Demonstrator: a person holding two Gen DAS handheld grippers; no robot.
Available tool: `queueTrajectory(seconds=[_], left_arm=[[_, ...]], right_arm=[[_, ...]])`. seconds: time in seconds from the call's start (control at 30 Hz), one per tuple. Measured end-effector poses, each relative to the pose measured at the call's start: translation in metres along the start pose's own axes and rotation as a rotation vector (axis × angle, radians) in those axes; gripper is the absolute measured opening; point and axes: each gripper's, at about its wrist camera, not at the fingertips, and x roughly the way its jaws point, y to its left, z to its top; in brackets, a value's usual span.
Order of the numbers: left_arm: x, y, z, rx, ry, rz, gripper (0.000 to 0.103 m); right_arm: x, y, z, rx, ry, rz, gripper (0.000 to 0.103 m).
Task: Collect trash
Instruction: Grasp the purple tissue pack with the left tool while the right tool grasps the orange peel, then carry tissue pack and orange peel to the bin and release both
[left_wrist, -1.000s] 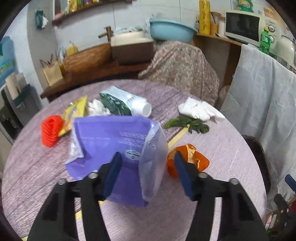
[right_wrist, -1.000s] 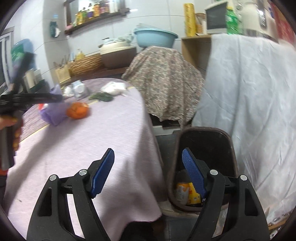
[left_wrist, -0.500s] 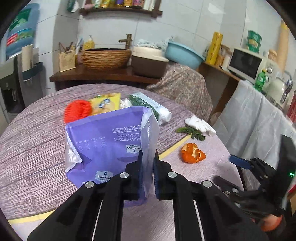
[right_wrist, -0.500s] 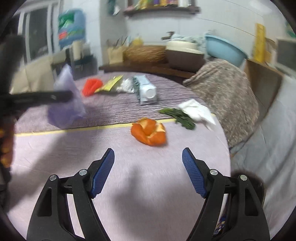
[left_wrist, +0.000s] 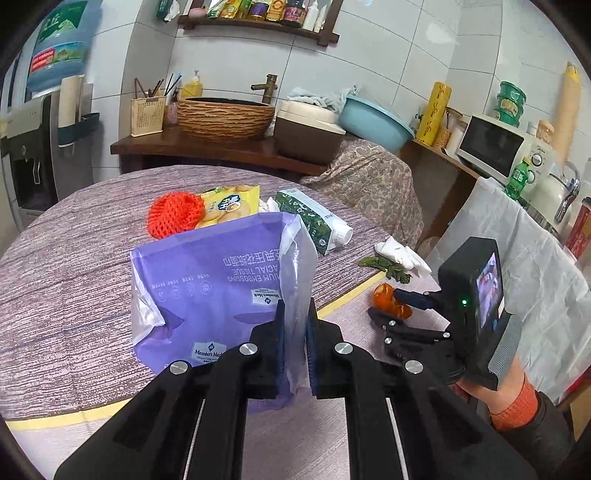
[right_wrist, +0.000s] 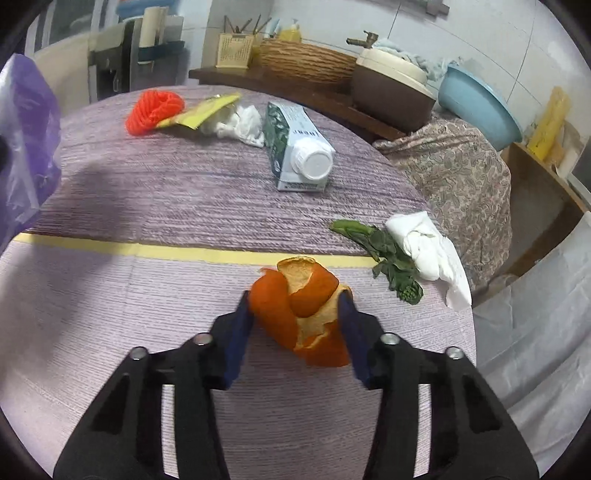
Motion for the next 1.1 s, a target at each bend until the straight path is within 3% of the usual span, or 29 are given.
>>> queueTrajectory(seconds=[0.23,0.53,0.73,1.0,1.1], left_arm=[[0.0,-0.005,-0.004,0.005,0.01,-0.008,0.01],[-0.013,-0.031,-0.012,0.058,-0.01,-0.031,0.01],[-0.017,-0.074,-0.019,0.126,-0.012,-0.089,0.01],[-0.004,-0.16,-0.02,0.252,0.0,-0.232,0.01],[0.011,-0.197,-0.02,0.284,0.029,-0.319,0.01]], right_arm=[[-0.001,-0.014,-0.005,0.076,-0.017,0.025,0.021],[-0.052,-0.015,-0.042,0.159,-0.119,0.109,0.017],[-0.094,-0.028,-0.081,0.242,-0.193,0.142,0.017],[-0.141,-0.078,-0.148,0.39,-0.253,0.049,0.017],[-0.151,-0.101,-0.177,0.45,-0.248,-0.028,0.017]])
